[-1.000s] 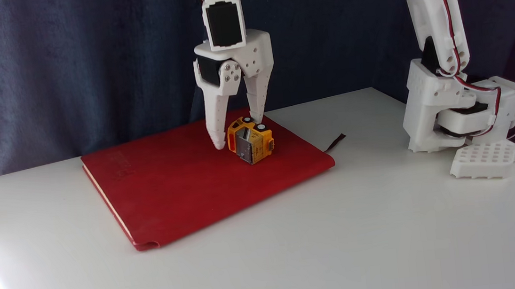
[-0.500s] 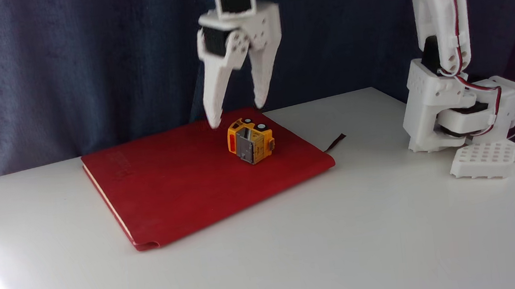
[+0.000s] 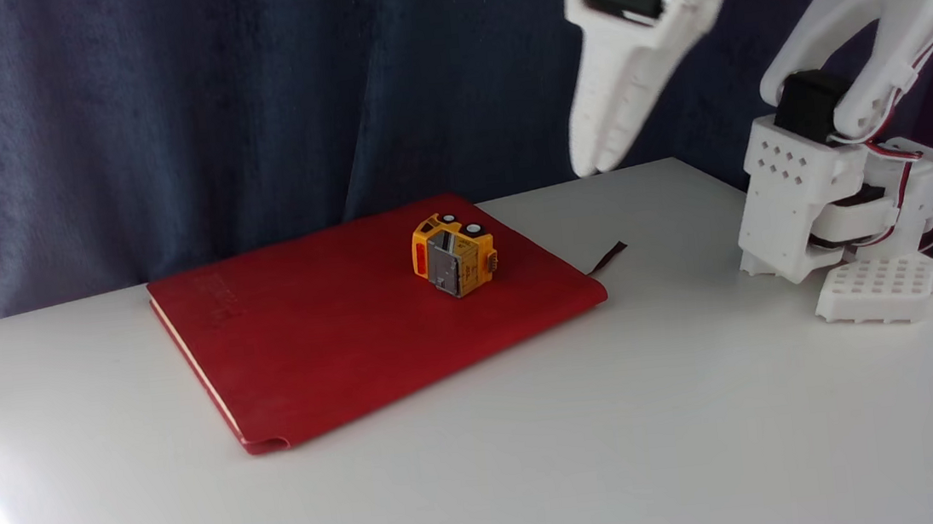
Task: Grasp a toy truck onto the red notebook.
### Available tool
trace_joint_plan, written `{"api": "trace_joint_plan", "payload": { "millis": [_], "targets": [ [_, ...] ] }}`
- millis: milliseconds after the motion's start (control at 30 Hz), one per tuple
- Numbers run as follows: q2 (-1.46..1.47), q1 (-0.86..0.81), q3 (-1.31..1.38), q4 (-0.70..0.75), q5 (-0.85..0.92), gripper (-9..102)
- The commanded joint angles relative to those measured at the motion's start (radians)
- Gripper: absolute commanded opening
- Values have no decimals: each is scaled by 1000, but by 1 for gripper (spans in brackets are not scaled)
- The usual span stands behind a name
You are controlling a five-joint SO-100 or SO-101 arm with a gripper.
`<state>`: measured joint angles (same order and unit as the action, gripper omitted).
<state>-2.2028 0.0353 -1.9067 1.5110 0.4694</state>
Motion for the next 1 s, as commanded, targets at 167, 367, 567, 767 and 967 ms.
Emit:
{"api": "trace_joint_plan", "payload": {
  "millis": [167, 367, 567, 767, 967],
  "targets": [
    [-449, -14, -479, -305, -78, 4],
    [-638, 17, -627, -342, -172, 5],
    [-779, 23, -770, -385, -239, 7],
    [-928, 55, -879, -373, -281, 9],
    [-974, 84, -916, -356, -310, 10]
  ]
}}
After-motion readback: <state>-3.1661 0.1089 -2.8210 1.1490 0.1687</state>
